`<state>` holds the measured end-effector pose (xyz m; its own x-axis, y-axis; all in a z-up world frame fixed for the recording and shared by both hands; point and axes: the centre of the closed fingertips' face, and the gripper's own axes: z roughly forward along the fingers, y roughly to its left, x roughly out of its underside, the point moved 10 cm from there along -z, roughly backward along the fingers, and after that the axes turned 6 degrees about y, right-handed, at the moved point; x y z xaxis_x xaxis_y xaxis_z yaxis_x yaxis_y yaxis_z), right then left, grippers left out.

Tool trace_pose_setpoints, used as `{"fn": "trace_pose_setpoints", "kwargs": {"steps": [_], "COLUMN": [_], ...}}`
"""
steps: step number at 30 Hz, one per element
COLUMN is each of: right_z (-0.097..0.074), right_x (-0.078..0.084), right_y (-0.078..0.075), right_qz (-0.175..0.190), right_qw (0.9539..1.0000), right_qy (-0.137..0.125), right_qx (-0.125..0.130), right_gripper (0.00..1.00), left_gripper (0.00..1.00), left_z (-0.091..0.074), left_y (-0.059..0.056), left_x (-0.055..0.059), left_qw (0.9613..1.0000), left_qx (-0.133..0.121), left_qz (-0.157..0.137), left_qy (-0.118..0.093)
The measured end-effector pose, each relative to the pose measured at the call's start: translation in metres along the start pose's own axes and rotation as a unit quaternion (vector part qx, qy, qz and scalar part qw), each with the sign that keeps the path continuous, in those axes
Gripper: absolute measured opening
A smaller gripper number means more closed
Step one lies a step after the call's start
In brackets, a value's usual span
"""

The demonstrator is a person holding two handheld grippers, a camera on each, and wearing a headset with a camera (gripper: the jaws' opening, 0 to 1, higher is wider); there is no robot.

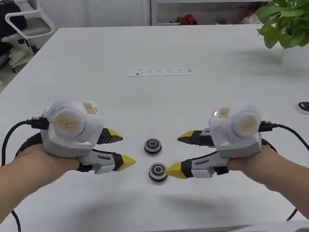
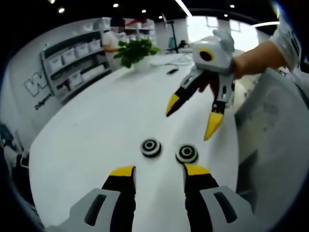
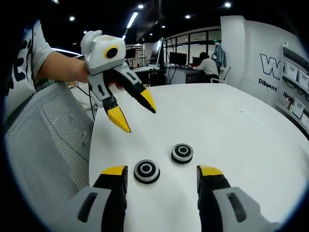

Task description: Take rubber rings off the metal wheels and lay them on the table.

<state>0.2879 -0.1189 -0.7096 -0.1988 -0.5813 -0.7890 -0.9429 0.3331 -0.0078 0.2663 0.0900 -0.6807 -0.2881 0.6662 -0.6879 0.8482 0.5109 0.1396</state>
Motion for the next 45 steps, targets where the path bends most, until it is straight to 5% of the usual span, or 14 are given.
{"fn": "trace_pose_setpoints", "kwargs": {"steps": [18, 45], "right_z": [0.02, 0.024], "right_x": [0.002, 0.02], "right_y": [0.006, 0.013], "right_qz": [-0.017, 0.006], "right_qw": [0.9991, 0.998], "right_qy": [0.024, 0.042], "right_qx": [-0.03, -0.047], "right_gripper": [0.5, 0.36], "left_gripper": [0.39, 0.22], "left_z": [0.031, 0.053], "left_y": [-0.011, -0.031], "left_x": [-0.008, 0.003], "left_qw": [0.9994, 0.9973], "left_qx": [0.033, 0.072], "left_qz": [0.001, 0.009], "left_qy": [-0.009, -0.016]}}
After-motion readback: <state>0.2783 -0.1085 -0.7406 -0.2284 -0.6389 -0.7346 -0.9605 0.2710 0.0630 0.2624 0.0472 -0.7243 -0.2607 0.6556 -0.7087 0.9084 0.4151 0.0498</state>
